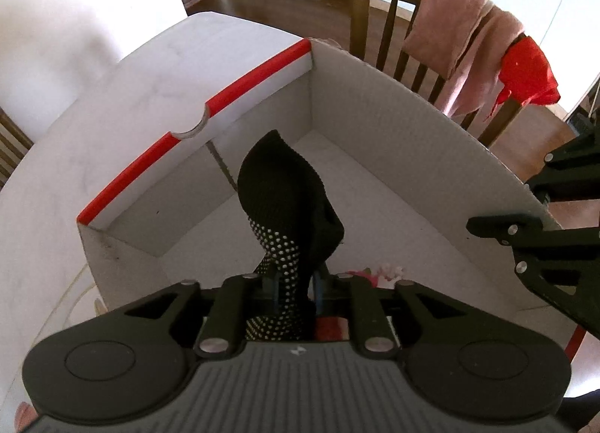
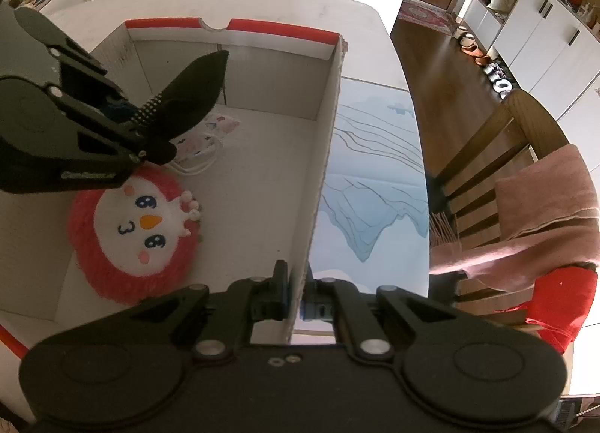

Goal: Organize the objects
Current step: 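Lower the sock into the box and open the left gripper, then move the left gripper back to the white USB cable on the table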

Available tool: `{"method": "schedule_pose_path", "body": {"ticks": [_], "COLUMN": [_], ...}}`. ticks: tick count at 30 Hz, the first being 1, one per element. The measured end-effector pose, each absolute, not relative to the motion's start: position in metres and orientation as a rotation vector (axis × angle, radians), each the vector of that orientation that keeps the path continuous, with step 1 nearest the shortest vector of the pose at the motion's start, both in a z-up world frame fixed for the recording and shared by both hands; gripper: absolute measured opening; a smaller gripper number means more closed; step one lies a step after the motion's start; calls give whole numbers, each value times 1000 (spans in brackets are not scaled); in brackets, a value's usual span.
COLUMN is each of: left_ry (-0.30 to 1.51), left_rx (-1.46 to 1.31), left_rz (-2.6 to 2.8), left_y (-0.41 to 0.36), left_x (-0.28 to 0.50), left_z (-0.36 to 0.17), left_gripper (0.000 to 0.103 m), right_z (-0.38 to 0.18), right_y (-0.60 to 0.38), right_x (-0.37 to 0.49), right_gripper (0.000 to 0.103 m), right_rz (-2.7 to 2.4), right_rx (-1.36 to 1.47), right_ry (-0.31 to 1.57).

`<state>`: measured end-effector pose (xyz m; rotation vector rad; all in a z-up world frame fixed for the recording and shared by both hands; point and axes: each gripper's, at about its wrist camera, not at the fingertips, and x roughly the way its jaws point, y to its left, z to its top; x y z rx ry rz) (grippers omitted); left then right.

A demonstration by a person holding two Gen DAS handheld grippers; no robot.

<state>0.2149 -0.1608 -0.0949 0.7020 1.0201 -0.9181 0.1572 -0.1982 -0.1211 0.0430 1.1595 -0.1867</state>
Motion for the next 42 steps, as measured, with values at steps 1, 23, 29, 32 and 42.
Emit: {"method": "schedule_pose_path", "body": {"ticks": [1,23,29,32,42], "left_ry": [1018,904,885,880,912], "left_rx": [694,384,340,326,267], "left_rz": [-918,-876,-798,-746,-582], "left_y": [-158,-47,7,35,124], "left_x": [215,210,217,223,234], "left_z": [-93,-7,12,19,6], "left_gripper": [28,67,72,78,92], "right_z": [-121,-121,-120,-120,-121], "right_y": [-198,-195,-195,-193,-192], "right_x": [157,157,158,158,159], "right_gripper": [3,4,4,4,5], "right_rz": [-187,-191,-196,-199,-213], "right_rx": [43,37,38,37,28], "right_ry": [1159,1174,1180,1183,1197]}}
